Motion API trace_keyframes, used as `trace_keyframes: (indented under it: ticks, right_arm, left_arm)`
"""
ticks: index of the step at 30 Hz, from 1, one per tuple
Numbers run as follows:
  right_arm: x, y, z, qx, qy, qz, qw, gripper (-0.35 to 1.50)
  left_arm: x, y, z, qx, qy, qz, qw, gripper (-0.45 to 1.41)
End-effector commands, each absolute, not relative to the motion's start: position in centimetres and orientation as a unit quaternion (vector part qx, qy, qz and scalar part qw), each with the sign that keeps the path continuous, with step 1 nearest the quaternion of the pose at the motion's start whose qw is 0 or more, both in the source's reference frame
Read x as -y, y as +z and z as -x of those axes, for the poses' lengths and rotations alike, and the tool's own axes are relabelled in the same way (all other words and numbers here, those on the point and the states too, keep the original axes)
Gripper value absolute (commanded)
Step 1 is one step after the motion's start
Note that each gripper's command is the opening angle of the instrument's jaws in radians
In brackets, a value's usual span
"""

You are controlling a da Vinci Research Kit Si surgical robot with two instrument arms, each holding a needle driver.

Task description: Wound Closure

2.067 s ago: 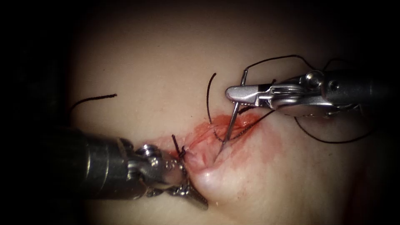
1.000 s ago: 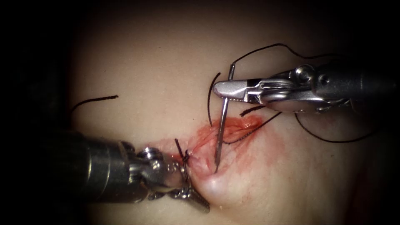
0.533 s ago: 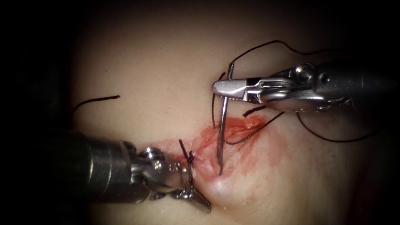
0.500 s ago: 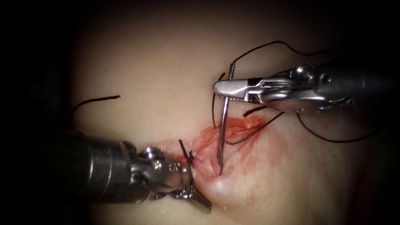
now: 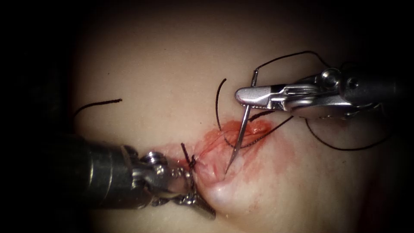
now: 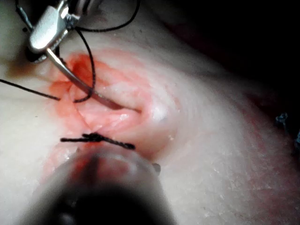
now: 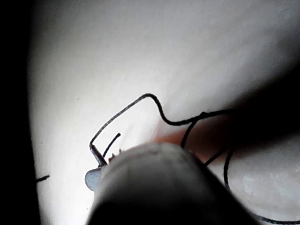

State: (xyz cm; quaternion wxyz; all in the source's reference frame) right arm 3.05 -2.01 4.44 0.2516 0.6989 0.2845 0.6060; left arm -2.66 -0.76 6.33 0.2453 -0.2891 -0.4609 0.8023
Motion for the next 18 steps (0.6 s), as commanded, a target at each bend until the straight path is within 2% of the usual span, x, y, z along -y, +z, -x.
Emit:
trace_keyframes:
  ticks: [1,18]
  right_arm:
    - [1.99,4.46,-3.18,-0.286,0.606,-0.699,0.251,-0.35]
    - [2.02,4.37,-3.29,-0.295,0.596,-0.707,0.241,-0.35]
  left_arm:
    - [0.78,6.38,2.7,0.461,0.802,0.289,0.245,-0.45]
    - [0.78,6.38,2.7,0.461,0.802,0.289,0.245,-0.45]
